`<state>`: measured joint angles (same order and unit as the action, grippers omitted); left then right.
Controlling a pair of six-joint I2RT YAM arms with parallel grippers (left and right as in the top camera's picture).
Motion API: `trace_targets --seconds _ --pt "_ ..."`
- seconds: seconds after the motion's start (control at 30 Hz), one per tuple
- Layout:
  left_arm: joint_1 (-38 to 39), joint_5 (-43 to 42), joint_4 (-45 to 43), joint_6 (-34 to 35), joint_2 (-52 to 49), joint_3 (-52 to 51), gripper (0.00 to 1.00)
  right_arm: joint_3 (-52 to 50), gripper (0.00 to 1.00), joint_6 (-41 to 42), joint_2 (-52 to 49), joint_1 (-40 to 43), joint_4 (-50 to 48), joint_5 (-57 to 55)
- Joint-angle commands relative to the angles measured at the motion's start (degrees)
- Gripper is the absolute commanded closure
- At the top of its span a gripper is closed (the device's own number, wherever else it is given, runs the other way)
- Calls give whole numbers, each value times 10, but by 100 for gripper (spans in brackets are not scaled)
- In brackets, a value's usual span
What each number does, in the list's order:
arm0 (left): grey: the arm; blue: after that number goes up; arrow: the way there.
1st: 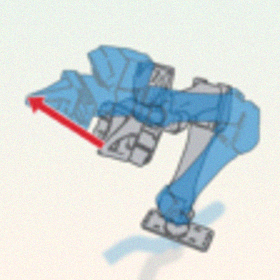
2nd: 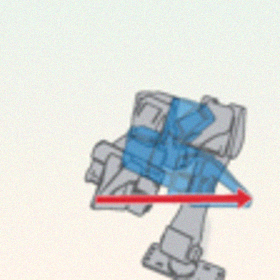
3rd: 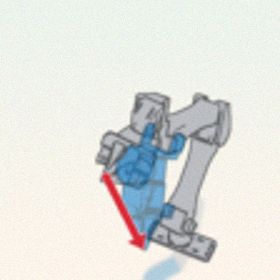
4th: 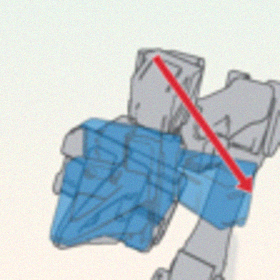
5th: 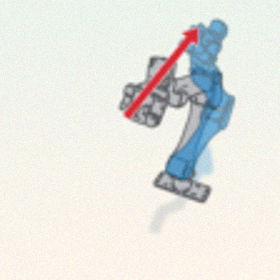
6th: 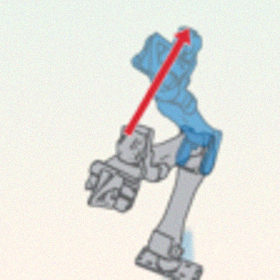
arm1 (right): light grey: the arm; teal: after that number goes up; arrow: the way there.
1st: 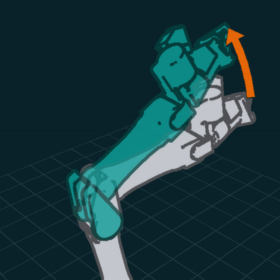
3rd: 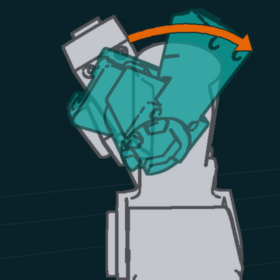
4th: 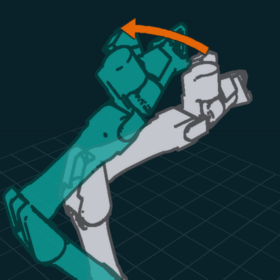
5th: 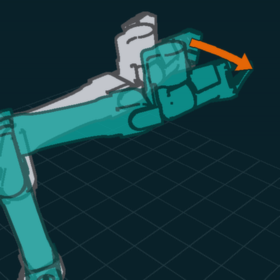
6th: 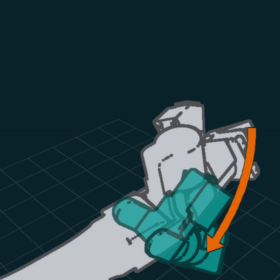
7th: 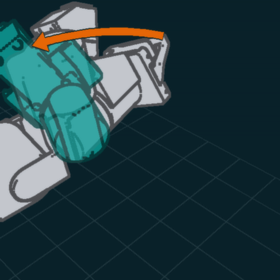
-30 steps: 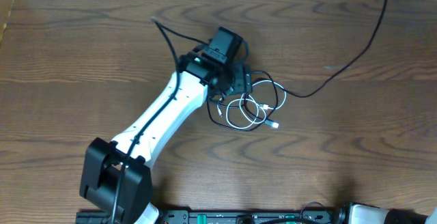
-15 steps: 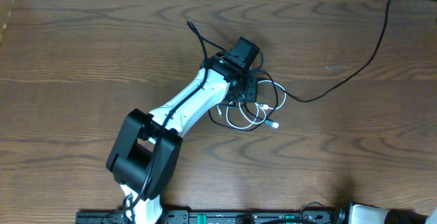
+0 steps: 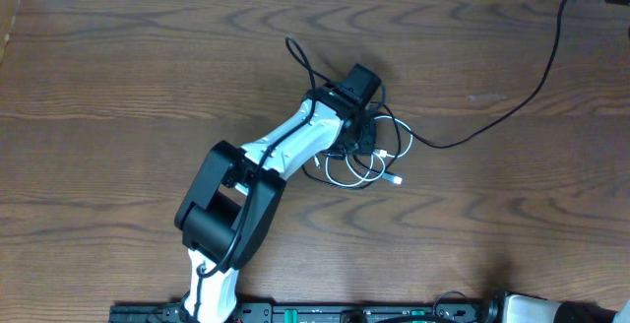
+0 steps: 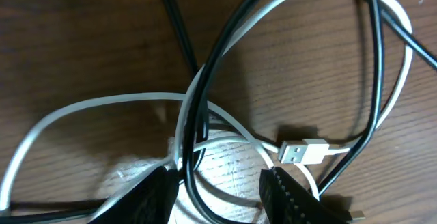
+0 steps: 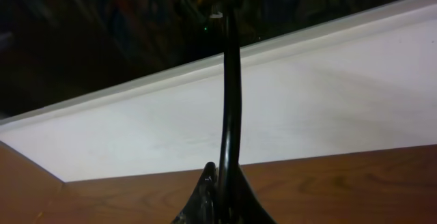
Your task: Untangle cables
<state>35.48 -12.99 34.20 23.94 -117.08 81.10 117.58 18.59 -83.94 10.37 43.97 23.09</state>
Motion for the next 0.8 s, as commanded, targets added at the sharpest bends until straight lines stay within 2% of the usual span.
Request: trace_targets --seconds 0.0,0.1,0.17,0.23,0.3,0.33,0.67,0.73,0.77 --pt "2 -1 -1 -4 -9 0 55 5 99 -11 4 2 5 -4" --pt "2 0 0 -4 -14 0 56 5 99 -16 4 2 7 -5" --pt "2 0 3 -4 -20 -1 60 5 99 -16 4 2 9 -5" --pt "2 -1 10 -4 -21 -1 71 5 99 -28 4 2 15 -5" --pt "0 -1 19 -13 -19 0 88 5 99 -45 4 2 24 -14" --pt "-2 0 26 -19 -15 0 92 5 99 -45 3 2 33 -33" --pt "-66 -8 91 -38 66 0 92 5 99 -45 -20 17 125 -366" --pt "-77 -49 93 -43 89 0 93 5 99 -45 -33 22 146 -408" --pt "-82 -96 90 -58 104 0 92 5 99 -45 -42 24 160 -411"
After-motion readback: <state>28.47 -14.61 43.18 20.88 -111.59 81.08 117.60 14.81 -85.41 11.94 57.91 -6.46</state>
